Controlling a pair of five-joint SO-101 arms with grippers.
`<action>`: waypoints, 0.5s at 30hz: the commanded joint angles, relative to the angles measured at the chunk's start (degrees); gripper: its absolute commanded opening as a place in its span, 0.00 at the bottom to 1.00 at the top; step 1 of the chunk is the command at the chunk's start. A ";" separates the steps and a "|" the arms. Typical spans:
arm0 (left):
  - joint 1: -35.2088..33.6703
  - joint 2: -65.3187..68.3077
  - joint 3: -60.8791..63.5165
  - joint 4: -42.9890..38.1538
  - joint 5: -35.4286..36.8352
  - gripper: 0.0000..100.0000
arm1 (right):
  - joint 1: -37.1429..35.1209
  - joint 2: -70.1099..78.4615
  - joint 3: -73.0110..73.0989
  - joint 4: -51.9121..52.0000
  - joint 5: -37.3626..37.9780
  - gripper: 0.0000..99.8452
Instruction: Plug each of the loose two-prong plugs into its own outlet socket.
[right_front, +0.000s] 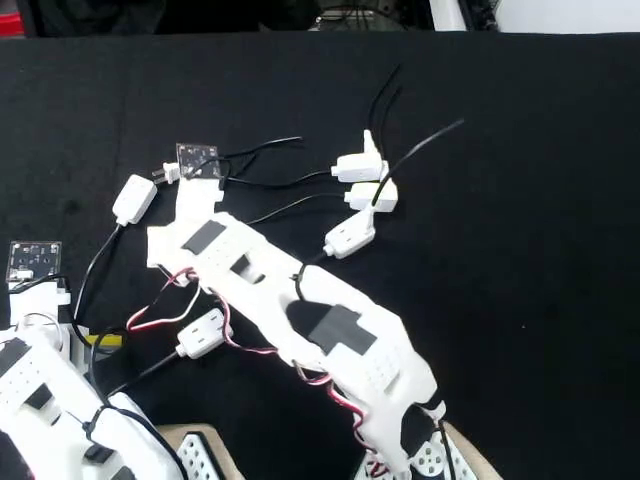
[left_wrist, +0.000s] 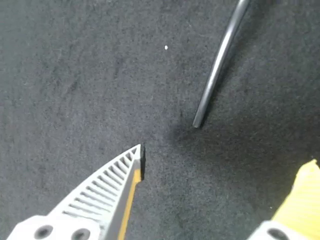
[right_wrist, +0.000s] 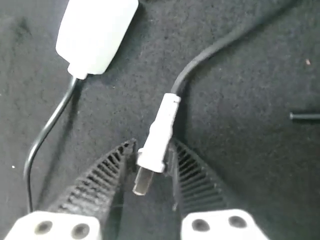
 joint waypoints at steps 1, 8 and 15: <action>-0.22 -0.97 -1.10 -0.53 0.26 0.45 | -0.62 -0.04 -6.37 5.36 -0.26 0.01; -0.22 -0.97 -1.19 -0.53 0.09 0.45 | 3.69 -0.04 -13.93 19.08 6.51 0.01; -0.13 -0.97 -0.84 -0.70 0.18 0.45 | 7.65 -0.04 -35.47 51.43 25.32 0.01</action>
